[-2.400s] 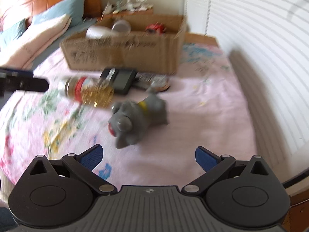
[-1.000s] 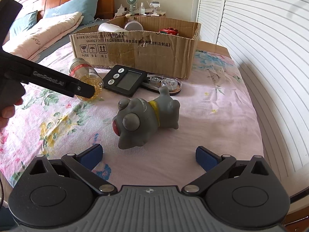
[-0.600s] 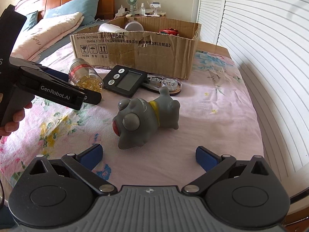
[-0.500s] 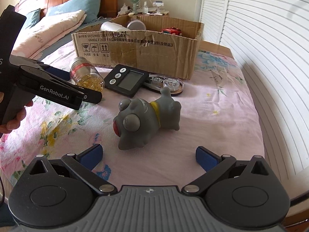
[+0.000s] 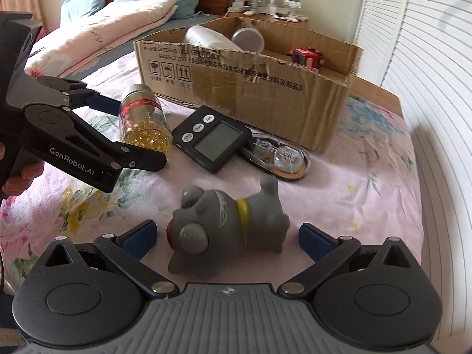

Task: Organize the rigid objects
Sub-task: 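Move the left gripper to the red-labelled capsule bottle while the right approaches the grey toy dog, then grasp the capsule bottle with the left gripper while the right grasps the grey dog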

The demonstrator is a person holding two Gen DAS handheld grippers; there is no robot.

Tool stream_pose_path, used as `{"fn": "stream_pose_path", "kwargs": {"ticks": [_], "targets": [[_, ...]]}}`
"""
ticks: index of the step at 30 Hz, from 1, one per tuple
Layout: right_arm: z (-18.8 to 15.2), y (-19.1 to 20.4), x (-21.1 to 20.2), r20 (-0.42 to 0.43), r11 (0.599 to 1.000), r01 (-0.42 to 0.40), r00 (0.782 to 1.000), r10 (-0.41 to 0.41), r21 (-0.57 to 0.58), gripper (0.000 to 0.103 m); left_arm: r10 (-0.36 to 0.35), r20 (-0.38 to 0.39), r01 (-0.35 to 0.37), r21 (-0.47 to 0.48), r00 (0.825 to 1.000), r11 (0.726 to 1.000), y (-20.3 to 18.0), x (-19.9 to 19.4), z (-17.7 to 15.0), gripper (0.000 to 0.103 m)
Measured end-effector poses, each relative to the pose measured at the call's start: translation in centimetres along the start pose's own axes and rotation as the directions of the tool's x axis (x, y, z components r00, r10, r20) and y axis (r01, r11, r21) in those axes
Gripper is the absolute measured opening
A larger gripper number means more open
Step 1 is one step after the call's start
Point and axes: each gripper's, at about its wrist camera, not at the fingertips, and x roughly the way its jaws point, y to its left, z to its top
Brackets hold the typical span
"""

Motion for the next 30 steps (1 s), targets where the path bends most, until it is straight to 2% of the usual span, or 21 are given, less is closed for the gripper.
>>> {"fn": "stream_pose_path", "kwargs": {"ticks": [6, 10, 14, 18, 22, 30], "targets": [[0.1, 0.0, 0.2, 0.005, 1.0, -0.012, 1.0, 0.012, -0.015, 0.103, -0.011, -0.021, 0.012, 0.025, 1.0, 1.0, 0.2, 0.2, 0.7, 0.102], [0.0, -0.1, 0.1, 0.013, 1.0, -0.014, 1.0, 0.014, -0.017, 0.103, -0.004, 0.001, 0.004, 0.028, 1.0, 1.0, -0.2, -0.4, 1.0, 0.102], [0.1, -0.1, 0.2, 0.012, 1.0, -0.018, 1.0, 0.018, -0.023, 0.103, 0.042, 0.006, -0.042, 0.049, 0.999, 0.998, -0.6, -0.4, 1.2, 0.102], [0.3, -0.1, 0.2, 0.005, 0.999, -0.025, 1.0, 0.025, -0.037, 0.103, 0.017, 0.003, -0.018, 0.025, 1.0, 1.0, -0.4, -0.8, 1.2, 0.102], [0.8, -0.2, 0.3, -0.026, 0.997, -0.035, 0.999, 0.034, -0.064, 0.103, 0.023, 0.005, -0.023, 0.013, 1.0, 1.0, -0.5, -0.9, 1.2, 0.102], [1.1, 0.2, -0.1, -0.047, 0.99, -0.015, 0.999, 0.008, -0.139, 0.101, 0.017, 0.006, -0.017, -0.014, 1.0, 1.0, -0.1, -1.1, 1.3, 0.1]]}}
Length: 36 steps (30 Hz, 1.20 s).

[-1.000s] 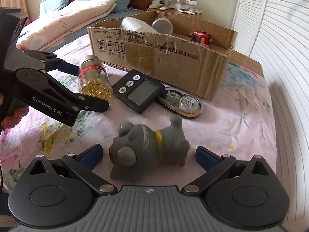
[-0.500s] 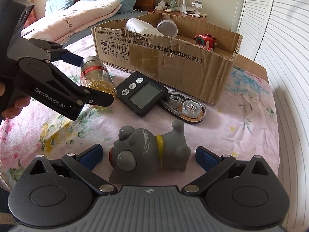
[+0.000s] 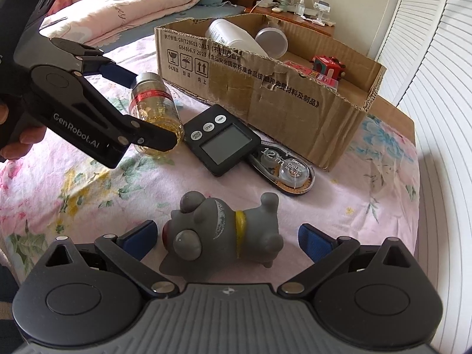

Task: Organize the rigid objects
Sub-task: 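Grasp the capsule bottle with the left gripper while the right grasps the grey dog, then carry the bottle and dog into the box and open both grippers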

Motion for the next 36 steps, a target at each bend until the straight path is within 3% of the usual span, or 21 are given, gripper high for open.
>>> {"fn": "stream_pose_path", "kwargs": {"ticks": [3, 9, 14, 25, 36], "targets": [[0.0, -0.1, -0.1, 0.002, 1.0, 0.009, 1.0, -0.009, -0.001, 0.097, 0.0, 0.0, 0.0, 0.004, 1.0, 1.0, 0.1, -0.1, 0.0, 0.1], [0.2, 0.4, -0.7, -0.005, 1.0, -0.015, 1.0, 0.015, -0.01, 0.078, -0.008, 0.009, 0.008, 0.023, 1.0, 1.0, 0.2, -0.8, 0.2, 0.096], [0.4, 0.7, -1.0, -0.012, 1.0, -0.026, 1.0, 0.026, 0.01, 0.077, -0.021, -0.005, 0.021, 0.048, 1.0, 0.999, 0.1, -0.9, 0.4, 0.093], [1.4, 0.6, -3.9, 0.014, 1.0, -0.022, 1.0, 0.022, 0.016, 0.077, -0.115, -0.062, 0.122, 0.107, 0.991, 0.987, 0.8, -3.7, 0.9, 0.093], [4.8, -0.7, -6.7, 0.08, 1.0, 0.01, 0.997, -0.012, 0.027, 0.077, -0.155, -0.061, 0.163, 0.152, 0.986, 0.975, 2.0, -7.4, 2.2, 0.093]]}}
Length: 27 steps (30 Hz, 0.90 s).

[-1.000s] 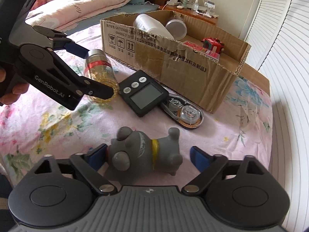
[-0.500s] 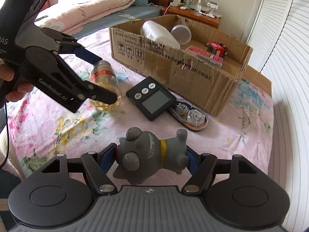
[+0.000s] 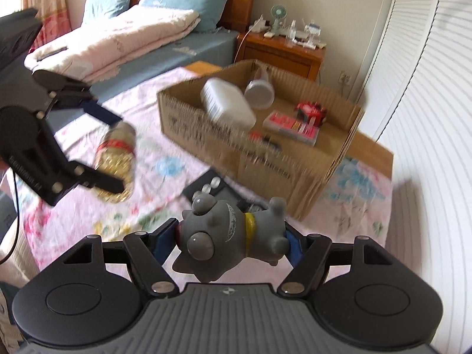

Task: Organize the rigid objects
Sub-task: 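Carry the bottle and dog into the box and open both grippers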

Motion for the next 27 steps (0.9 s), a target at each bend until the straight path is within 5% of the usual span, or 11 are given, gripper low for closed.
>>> {"fn": "stream_pose_path", "kwargs": {"ticks": [16, 23, 27], "targets": [[8.4, -5.6, 4.0, 0.062, 0.995, 0.066, 0.996, -0.071, 0.075, 0.077, 0.024, 0.103, -0.029, 0.051, 0.994, 0.998, 1.5, -1.8, 4.0, 0.093], [8.1, -7.4, 4.7, 0.074, 0.975, 0.089, 0.992, -0.106, 0.202, 0.103, 0.035, 0.122, -0.041, 0.052, 0.992, 0.998, 2.1, -0.8, 6.1, 0.093], [6.9, -7.1, 3.6, 0.07, 0.964, 0.076, 0.993, -0.097, 0.255, 0.103, 0.037, 0.125, -0.043, 0.04, 0.991, 0.998, 2.5, -0.3, 7.4, 0.093]]}}
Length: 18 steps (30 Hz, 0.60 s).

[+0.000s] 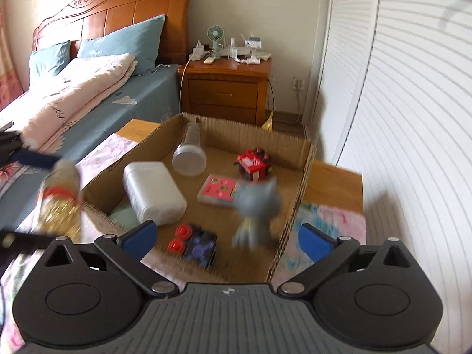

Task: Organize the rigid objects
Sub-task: 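Carry the bottle and dog into the box and open both grippers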

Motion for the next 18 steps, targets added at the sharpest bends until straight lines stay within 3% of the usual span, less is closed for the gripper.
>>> {"fn": "stream_pose_path", "kwargs": {"ticks": [6, 11, 18], "targets": [[-2.0, 0.8, -2.8, 0.033, 0.999, -0.001, 0.999, -0.001, 0.054, 0.103, 0.009, 0.003, -0.009, 0.0, 1.0, 1.0, 0.3, 1.2, 2.4, 0.093], [-3.6, 1.7, -4.6, 0.062, 0.996, 0.045, 0.997, -0.05, 0.082, 0.103, 0.017, -0.01, -0.017, 0.001, 1.0, 1.0, 0.2, 3.4, 4.5, 0.093], [-6.1, 0.6, -5.9, 0.102, 0.969, 0.024, 0.994, -0.05, 0.247, 0.103, 0.012, -0.056, -0.012, -0.013, 0.998, 1.0, -0.5, 7.5, 6.2, 0.093]]}}
